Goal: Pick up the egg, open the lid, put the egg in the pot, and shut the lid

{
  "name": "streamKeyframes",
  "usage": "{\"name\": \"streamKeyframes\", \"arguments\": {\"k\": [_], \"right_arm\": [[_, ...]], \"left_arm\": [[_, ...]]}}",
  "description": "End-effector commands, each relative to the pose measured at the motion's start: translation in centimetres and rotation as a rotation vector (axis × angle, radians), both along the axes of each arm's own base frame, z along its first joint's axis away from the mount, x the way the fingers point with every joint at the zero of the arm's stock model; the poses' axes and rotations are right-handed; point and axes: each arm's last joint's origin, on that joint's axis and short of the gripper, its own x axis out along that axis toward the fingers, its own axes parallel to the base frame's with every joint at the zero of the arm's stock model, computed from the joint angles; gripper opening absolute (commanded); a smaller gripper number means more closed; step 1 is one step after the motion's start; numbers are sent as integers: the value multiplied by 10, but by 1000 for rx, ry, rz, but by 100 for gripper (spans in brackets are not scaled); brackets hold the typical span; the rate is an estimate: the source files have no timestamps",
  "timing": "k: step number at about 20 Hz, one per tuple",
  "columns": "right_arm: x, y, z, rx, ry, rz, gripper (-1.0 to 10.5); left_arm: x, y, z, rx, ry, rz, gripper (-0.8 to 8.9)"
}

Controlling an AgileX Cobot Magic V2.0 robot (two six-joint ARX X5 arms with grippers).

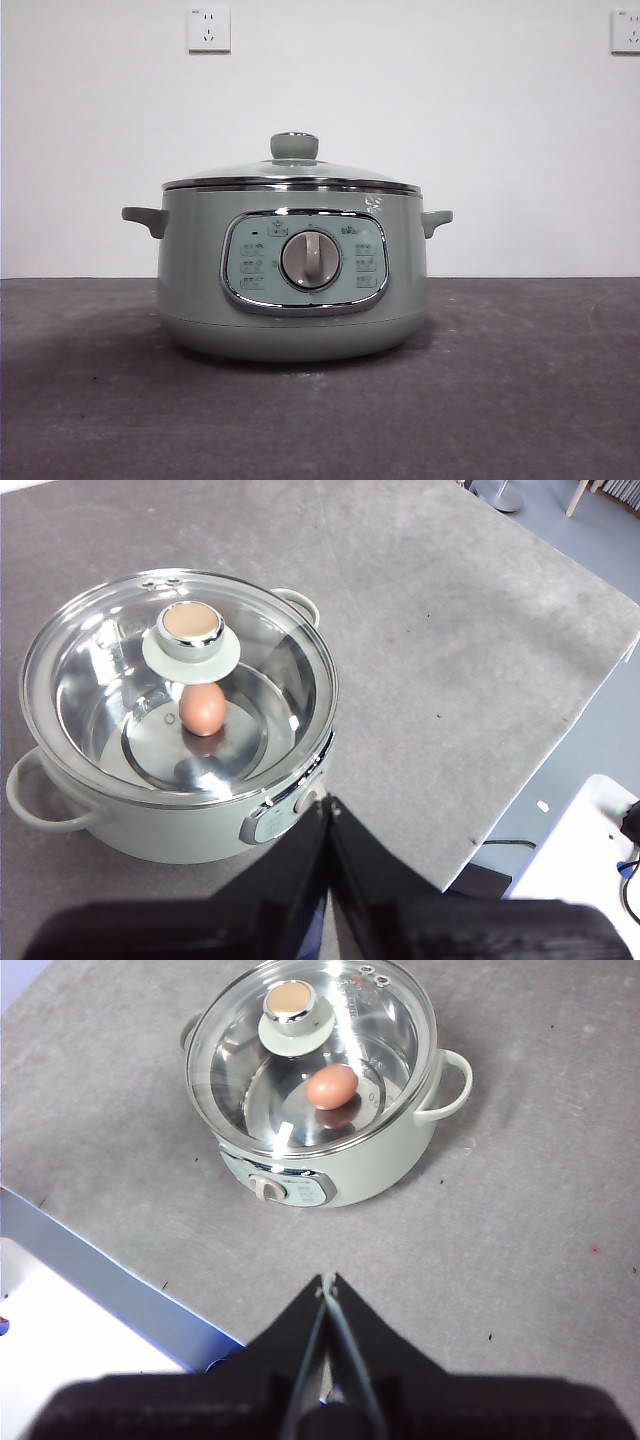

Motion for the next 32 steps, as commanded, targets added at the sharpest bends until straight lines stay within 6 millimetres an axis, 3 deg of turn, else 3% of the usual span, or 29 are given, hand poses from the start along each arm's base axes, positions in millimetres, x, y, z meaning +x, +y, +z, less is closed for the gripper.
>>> {"name": "streamKeyframes", "arguments": {"k": [1, 4, 7, 11, 15, 20, 26, 32], "right_arm": [[-1, 0, -2, -4, 20, -8, 2], [-1, -1, -2, -4, 19, -8, 2], [-1, -1, -2, -4, 19, -8, 2], [-1, -1, -2, -4, 19, -8, 1], [-1, -1, -2, -4, 19, -8, 1], [-1, -1, -2, -4, 19, -8, 1], [-1, -1, -2, -4, 19, -8, 1], [-1, -1, -2, -4, 19, -8, 1]], "left_arm": [[-1, 3, -1, 65, -79, -6, -3], [5, 22, 7, 70, -326, 155, -3], [-2, 47, -14, -4, -538, 327, -3], [-11, 72, -85, -15, -664, 523, -3], [-20, 86, -161, -7, -640, 714, -3], [-27, 91, -218, 20, -593, 796, -3], [-30, 91, -255, 59, -481, 791, -3], [-32, 91, -258, 65, -455, 788, -3]]}}
